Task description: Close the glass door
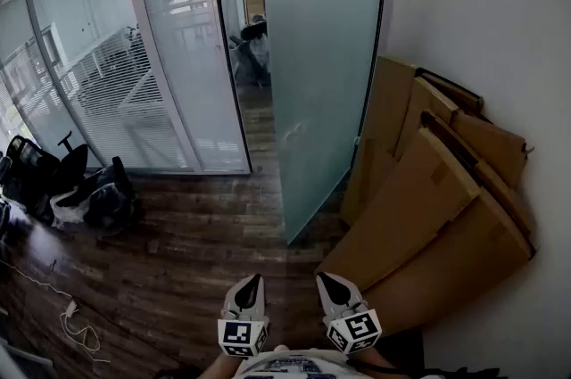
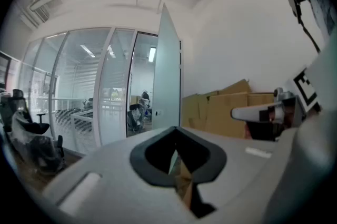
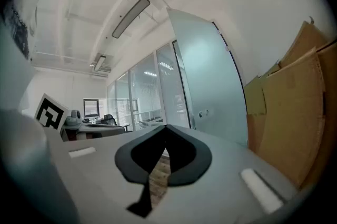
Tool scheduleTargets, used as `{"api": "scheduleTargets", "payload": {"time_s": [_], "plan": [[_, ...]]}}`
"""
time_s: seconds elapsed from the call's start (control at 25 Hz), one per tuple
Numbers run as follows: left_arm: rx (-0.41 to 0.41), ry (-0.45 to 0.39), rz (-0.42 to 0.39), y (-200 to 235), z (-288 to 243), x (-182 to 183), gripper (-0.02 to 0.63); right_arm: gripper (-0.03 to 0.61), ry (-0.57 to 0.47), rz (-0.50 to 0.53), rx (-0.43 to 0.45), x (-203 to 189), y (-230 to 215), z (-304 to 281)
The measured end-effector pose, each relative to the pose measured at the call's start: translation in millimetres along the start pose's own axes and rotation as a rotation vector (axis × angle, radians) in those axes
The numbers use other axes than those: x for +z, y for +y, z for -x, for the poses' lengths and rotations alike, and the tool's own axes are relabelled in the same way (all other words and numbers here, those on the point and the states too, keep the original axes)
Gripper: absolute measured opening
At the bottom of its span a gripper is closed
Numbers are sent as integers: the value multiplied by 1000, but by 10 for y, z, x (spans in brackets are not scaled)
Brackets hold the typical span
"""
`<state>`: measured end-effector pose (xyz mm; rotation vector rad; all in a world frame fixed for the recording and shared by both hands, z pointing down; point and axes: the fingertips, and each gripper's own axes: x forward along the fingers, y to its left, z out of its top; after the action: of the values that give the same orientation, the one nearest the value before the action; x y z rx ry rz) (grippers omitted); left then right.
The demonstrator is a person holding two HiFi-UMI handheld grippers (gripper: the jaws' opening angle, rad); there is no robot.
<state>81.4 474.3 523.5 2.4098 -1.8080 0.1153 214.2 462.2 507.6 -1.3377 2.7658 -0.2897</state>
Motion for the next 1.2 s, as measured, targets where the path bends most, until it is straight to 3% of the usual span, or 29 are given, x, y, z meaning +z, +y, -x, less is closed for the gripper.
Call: {"api": "scheduleTargets", "payload": {"time_s": [0.68, 1.2], "plan": [[19, 11, -4, -136, 18, -68, 2, 8, -11, -43, -7, -40, -128, 147], [23, 35, -11, -554, -10, -132, 2, 8, 1, -56, -10, -75, -438, 478]]}}
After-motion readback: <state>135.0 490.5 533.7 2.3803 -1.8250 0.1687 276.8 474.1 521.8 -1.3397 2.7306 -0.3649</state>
